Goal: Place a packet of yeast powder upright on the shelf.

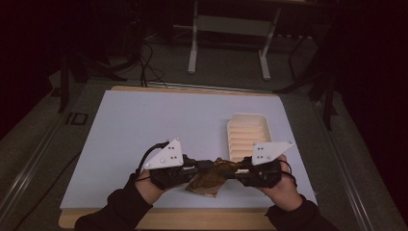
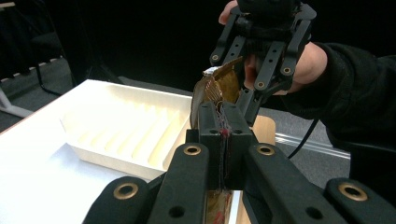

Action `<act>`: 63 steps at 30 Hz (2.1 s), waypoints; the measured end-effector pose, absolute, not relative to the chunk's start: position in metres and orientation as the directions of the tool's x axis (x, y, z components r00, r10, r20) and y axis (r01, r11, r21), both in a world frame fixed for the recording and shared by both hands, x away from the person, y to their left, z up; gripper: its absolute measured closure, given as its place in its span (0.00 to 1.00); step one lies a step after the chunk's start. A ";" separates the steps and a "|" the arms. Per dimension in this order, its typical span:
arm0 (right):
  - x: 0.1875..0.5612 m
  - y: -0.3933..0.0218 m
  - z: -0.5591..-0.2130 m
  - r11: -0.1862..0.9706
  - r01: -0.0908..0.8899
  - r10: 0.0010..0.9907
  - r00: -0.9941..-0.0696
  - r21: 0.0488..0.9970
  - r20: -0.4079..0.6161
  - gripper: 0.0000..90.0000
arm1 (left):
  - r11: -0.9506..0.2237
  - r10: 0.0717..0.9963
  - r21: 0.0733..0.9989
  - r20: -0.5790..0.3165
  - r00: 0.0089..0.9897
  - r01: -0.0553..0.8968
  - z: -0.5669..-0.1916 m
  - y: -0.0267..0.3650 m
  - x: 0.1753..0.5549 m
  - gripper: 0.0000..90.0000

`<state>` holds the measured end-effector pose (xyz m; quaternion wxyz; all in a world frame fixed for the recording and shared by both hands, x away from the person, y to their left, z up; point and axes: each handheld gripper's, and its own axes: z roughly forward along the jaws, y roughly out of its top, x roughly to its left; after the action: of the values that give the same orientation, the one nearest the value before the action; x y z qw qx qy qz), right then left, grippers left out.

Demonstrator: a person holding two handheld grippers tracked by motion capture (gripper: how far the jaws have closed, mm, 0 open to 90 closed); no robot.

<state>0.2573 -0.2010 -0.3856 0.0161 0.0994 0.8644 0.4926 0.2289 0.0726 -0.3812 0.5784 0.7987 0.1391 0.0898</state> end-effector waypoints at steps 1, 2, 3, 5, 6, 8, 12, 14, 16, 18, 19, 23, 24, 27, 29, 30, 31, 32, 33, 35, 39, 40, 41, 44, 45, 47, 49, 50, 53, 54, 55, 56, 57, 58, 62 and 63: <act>0.257 -0.201 -0.386 0.495 0.156 0.188 -0.980 0.855 0.070 0.90 | -0.289 0.327 0.950 -0.021 0.945 0.121 -0.381 0.073 0.229 0.99; 0.258 -0.201 -0.385 0.499 0.153 0.182 -0.981 0.853 0.069 0.90 | -0.284 0.325 0.951 -0.027 0.945 0.125 -0.381 0.074 0.229 0.99; 0.258 -0.200 -0.383 0.502 0.149 0.175 -0.982 0.852 0.069 0.91 | -0.278 0.328 0.953 -0.026 0.944 0.123 -0.380 0.074 0.229 0.99; 0.261 -0.201 -0.381 0.501 0.152 0.169 -0.983 0.852 0.076 0.91 | -0.260 0.324 0.956 -0.045 0.945 0.135 -0.379 0.076 0.231 0.96; 0.262 -0.200 -0.378 0.509 0.143 0.164 -0.984 0.849 0.067 0.91 | -0.254 0.329 0.958 -0.042 0.943 0.131 -0.379 0.077 0.231 0.90; 0.263 -0.200 -0.376 0.511 0.138 0.165 -0.984 0.849 0.061 0.91 | -0.230 0.331 0.963 -0.056 0.942 0.138 -0.378 0.081 0.231 0.84; 0.267 -0.202 -0.366 0.514 0.124 0.175 -0.984 0.849 0.038 0.92 | -0.194 0.338 0.970 -0.078 0.938 0.150 -0.378 0.087 0.231 0.60; 0.271 -0.206 -0.356 0.507 0.110 0.185 -0.983 0.855 0.017 0.92 | -0.165 0.344 0.969 -0.117 0.932 0.183 -0.383 0.091 0.233 0.41; 0.275 -0.210 -0.349 0.502 0.095 0.186 -0.983 0.860 0.000 0.92 | -0.165 0.353 0.968 -0.119 0.928 0.187 -0.385 0.092 0.234 0.29; 0.277 -0.211 -0.345 0.500 0.090 0.189 -0.982 0.862 -0.007 0.92 | -0.167 0.374 0.966 -0.125 0.919 0.199 -0.391 0.093 0.234 0.25; 0.279 -0.213 -0.341 0.502 0.080 0.186 -0.982 0.861 -0.017 0.92 | -0.173 0.384 0.961 -0.134 0.914 0.214 -0.394 0.094 0.235 0.21; 0.287 -0.221 -0.328 0.502 0.046 0.173 -0.984 0.863 -0.049 0.92 | -0.160 0.387 0.956 -0.168 0.907 0.246 -0.404 0.098 0.235 0.05; 0.289 -0.223 -0.326 0.502 0.040 0.173 -0.983 0.864 -0.055 0.92 | -0.153 0.387 0.956 -0.176 0.905 0.251 -0.406 0.099 0.235 0.03; 0.294 -0.230 -0.319 0.520 0.001 0.168 -0.980 0.854 -0.102 0.92 | -0.139 0.401 0.962 -0.165 0.901 0.237 -0.411 0.105 0.234 0.03; 0.298 -0.235 -0.316 0.526 -0.008 0.167 -0.979 0.851 -0.113 0.92 | -0.127 0.402 0.963 -0.170 0.900 0.239 -0.416 0.109 0.234 0.03; 0.301 -0.238 -0.315 0.528 -0.013 0.164 -0.979 0.849 -0.117 0.92 | -0.114 0.401 0.964 -0.178 0.899 0.242 -0.418 0.112 0.234 0.03; 0.303 -0.242 -0.315 0.529 -0.016 0.167 -0.978 0.848 -0.123 0.92 | -0.112 0.406 0.964 -0.179 0.896 0.243 -0.421 0.115 0.235 0.03; 0.305 -0.245 -0.315 0.531 -0.012 0.172 -0.978 0.847 -0.121 0.92 | -0.106 0.409 0.963 -0.187 0.893 0.250 -0.424 0.117 0.235 0.03; 0.307 -0.248 -0.315 0.533 -0.008 0.175 -0.977 0.846 -0.119 0.92 | -0.104 0.413 0.960 -0.197 0.889 0.260 -0.427 0.119 0.236 0.03; 0.311 -0.255 -0.317 0.539 0.010 0.183 -0.977 0.843 -0.105 0.92 | -0.105 0.427 0.957 -0.202 0.881 0.270 -0.432 0.124 0.237 0.03; 0.316 -0.268 -0.324 0.549 0.037 0.196 -0.977 0.835 -0.085 0.92 | -0.100 0.453 0.950 -0.221 0.864 0.295 -0.440 0.131 0.239 0.03; 0.317 -0.271 -0.327 0.552 0.040 0.195 -0.977 0.833 -0.082 0.92 | -0.104 0.455 0.948 -0.224 0.862 0.301 -0.442 0.132 0.239 0.03; 0.318 -0.275 -0.329 0.554 0.048 0.196 -0.978 0.831 -0.074 0.92 | -0.103 0.458 0.949 -0.220 0.861 0.297 -0.443 0.134 0.238 0.03; 0.320 -0.283 -0.338 0.552 0.070 0.198 -0.979 0.831 -0.050 0.91 | -0.096 0.467 0.948 -0.228 0.855 0.305 -0.448 0.137 0.237 0.03; 0.321 -0.286 -0.341 0.555 0.073 0.200 -0.979 0.828 -0.048 0.91 | -0.098 0.466 0.947 -0.228 0.855 0.306 -0.450 0.137 0.237 0.03; 0.322 -0.292 -0.347 0.551 0.076 0.204 -0.978 0.831 -0.045 0.91 | -0.103 0.475 0.946 -0.226 0.851 0.308 -0.453 0.138 0.237 0.03; 0.322 -0.298 -0.352 0.554 0.086 0.215 -0.976 0.828 -0.043 0.91 | -0.107 0.479 0.945 -0.224 0.848 0.310 -0.456 0.139 0.237 0.03; 0.322 -0.301 -0.355 0.554 0.085 0.218 -0.975 0.828 -0.046 0.91 | -0.111 0.482 0.944 -0.224 0.847 0.312 -0.457 0.140 0.237 0.03; 0.323 -0.305 -0.360 0.559 0.092 0.223 -0.974 0.824 -0.043 0.91 | -0.114 0.484 0.944 -0.221 0.847 0.311 -0.460 0.141 0.237 0.03; 0.323 -0.309 -0.365 0.566 0.103 0.227 -0.973 0.818 -0.034 0.91 | -0.113 0.484 0.944 -0.220 0.847 0.310 -0.461 0.141 0.237 0.03; 0.324 -0.310 -0.368 0.570 0.110 0.222 -0.975 0.815 -0.024 0.91 | -0.116 0.483 0.944 -0.217 0.849 0.308 -0.461 0.141 0.237 0.03; 0.324 -0.311 -0.370 0.576 0.117 0.218 -0.976 0.809 -0.014 0.91 | -0.118 0.483 0.945 -0.215 0.849 0.306 -0.462 0.141 0.237 0.03; 0.325 -0.312 -0.372 0.580 0.132 0.221 -0.975 0.804 0.001 0.91 | -0.121 0.484 0.944 -0.214 0.848 0.307 -0.463 0.142 0.238 0.03; 0.325 -0.313 -0.375 0.584 0.135 0.225 -0.974 0.801 0.001 0.91 | -0.118 0.484 0.944 -0.217 0.848 0.309 -0.463 0.142 0.238 0.03; 0.326 -0.315 -0.385 0.598 0.154 0.232 -0.973 0.787 0.014 0.91 | -0.115 0.485 0.945 -0.216 0.848 0.307 -0.466 0.143 0.238 0.03; 0.326 -0.316 -0.389 0.600 0.158 0.235 -0.972 0.784 0.016 0.91 | -0.117 0.487 0.946 -0.212 0.847 0.303 -0.467 0.143 0.238 0.03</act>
<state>0.3260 -0.3158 -0.3885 0.0443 0.1098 0.8934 0.4334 0.2378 0.1432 -0.4667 0.6091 0.7434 0.2659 0.0754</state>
